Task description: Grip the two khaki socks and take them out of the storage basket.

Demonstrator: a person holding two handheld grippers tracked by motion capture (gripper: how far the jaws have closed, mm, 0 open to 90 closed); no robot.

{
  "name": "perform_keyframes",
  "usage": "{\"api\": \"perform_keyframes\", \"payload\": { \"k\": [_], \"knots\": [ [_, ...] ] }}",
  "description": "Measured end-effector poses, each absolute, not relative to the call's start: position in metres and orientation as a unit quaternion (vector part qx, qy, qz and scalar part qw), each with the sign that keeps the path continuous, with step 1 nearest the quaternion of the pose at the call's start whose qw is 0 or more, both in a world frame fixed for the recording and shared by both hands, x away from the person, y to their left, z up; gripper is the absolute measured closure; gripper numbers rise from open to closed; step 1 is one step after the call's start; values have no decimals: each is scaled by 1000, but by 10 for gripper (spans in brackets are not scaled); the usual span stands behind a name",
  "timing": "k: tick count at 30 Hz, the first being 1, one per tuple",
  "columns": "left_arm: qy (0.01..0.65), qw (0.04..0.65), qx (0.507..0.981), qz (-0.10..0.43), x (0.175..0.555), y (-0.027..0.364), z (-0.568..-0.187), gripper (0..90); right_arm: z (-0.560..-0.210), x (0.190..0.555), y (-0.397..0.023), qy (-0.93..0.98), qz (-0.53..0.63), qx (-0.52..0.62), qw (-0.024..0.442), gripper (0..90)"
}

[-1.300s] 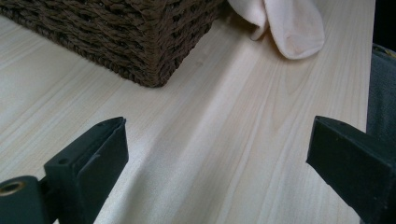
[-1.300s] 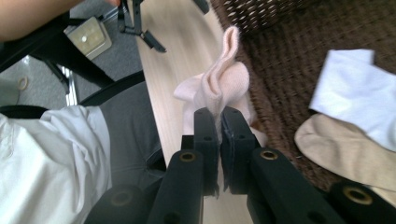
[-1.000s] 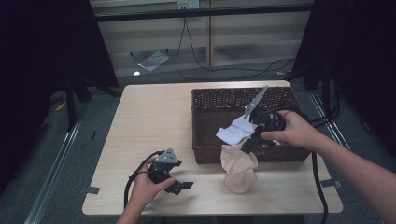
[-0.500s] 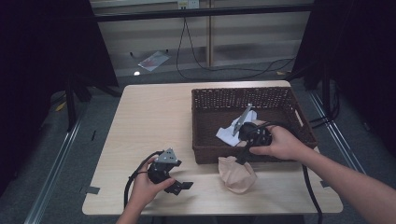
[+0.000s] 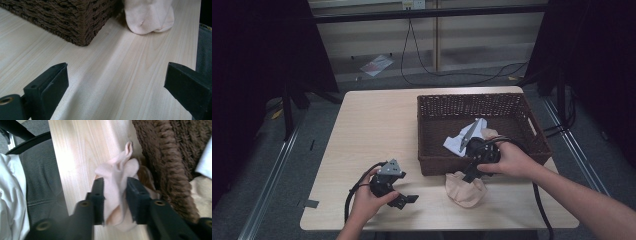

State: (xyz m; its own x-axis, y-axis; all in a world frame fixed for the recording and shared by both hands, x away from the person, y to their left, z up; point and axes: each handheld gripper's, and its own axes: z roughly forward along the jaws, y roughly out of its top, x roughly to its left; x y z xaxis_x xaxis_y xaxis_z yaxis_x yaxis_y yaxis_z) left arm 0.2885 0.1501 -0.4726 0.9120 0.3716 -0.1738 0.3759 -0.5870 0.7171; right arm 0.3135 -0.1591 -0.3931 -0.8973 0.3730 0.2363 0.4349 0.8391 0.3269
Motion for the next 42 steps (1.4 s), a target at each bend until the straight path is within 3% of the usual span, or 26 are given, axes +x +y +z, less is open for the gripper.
{"api": "perform_keyframes", "payload": {
  "k": [4,10,42],
  "knots": [
    [209,404,890,-5,289,149,-473,50,-388,311,-168,-953,-200,-215,75,545],
    [210,405,890,-6,289,148,-474,50,-387,306,-177,-953,-205,-212,70,452],
    [209,401,892,-7,289,149,-474,48,-391,295,-215,-945,-224,-225,72,224]
  ]
}}
